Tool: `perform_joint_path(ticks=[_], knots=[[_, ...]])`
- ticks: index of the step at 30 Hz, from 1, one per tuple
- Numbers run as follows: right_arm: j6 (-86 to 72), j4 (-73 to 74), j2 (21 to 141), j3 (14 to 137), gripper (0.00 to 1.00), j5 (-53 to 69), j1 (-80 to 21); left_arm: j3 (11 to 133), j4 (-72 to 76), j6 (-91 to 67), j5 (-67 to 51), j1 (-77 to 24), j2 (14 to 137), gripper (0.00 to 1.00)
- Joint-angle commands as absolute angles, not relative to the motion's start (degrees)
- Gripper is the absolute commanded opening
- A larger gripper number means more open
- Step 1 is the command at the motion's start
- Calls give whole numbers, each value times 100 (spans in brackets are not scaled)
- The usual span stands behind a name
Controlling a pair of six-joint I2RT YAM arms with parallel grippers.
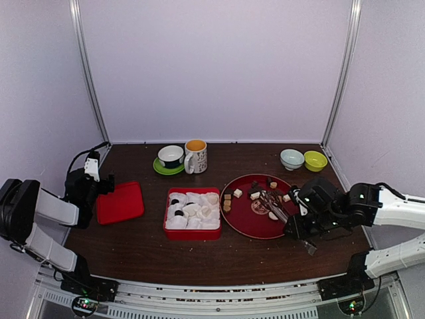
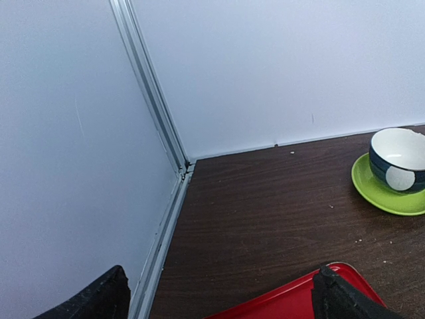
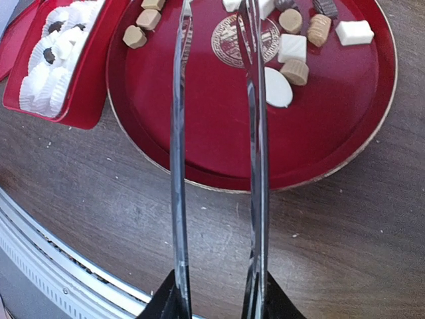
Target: Pack the chocolate
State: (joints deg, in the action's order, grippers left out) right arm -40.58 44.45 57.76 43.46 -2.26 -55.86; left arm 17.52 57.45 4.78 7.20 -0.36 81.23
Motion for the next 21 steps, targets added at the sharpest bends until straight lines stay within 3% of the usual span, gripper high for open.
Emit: perform_joint_path(ticks=[1,21], knots=[[-4178,4912,5308,4118,33,-151,-5435,1723,6123,457,650,0,8155,98],[-4553,4965,4748,3330,37,191,-5327,1724,6124,457,649,0,8155,98]])
